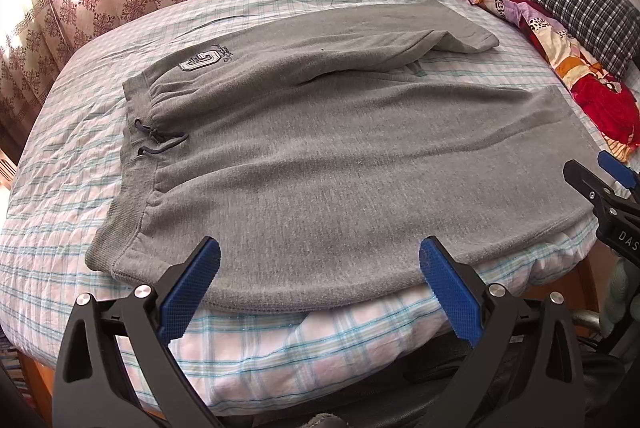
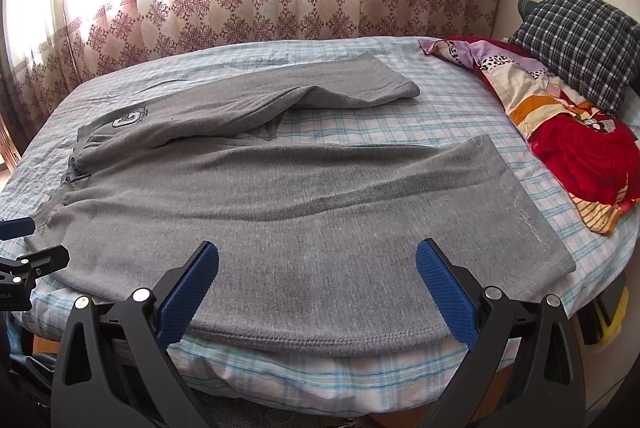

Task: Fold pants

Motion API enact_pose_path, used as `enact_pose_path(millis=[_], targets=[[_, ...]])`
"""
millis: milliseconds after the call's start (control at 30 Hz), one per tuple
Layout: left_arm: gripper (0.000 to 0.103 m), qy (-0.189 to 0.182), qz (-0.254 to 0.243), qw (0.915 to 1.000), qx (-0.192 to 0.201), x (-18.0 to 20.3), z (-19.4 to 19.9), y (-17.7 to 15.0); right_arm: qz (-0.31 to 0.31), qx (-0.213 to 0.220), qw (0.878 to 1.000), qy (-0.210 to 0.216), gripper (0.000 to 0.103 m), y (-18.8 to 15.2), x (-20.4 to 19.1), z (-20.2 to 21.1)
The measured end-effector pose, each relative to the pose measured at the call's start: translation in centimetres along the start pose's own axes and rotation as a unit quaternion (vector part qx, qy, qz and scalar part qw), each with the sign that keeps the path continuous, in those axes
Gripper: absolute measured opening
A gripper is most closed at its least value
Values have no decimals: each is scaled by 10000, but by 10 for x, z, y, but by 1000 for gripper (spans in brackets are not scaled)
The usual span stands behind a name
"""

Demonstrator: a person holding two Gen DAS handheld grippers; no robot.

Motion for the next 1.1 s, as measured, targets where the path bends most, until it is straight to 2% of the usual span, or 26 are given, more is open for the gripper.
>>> enact_pose_path(millis=[167,300,433,733,1100], targets=[[101,-25,105,9999,-23,-7,-3,5,-6,35,10000,-36,98,0,2,0],[101,263,170,9994,129,-22,-7,19,-89,125,9998,-153,98,6,15,2],[101,433,131,9989,85,-32,-21,34,-35,31,9998,-215,98,10,22,-5],[101,573,242,9976,-316,-44,-70,56,53,-399,9987,325,98,32,7,-51],[101,611,408,9949,-687,-55,-114,64,350,-900,9909,933,98,53,-55,-115]])
Point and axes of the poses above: each gripper's, at about its wrist camera, not at the fingertips, and z roughly against the way its jaws point, x to its right, y to its top, the point moved 5 cm from there along -z, roughly the way its jaws point, and after that the axes turned 11 degrees about z, right-handed, at the moved point
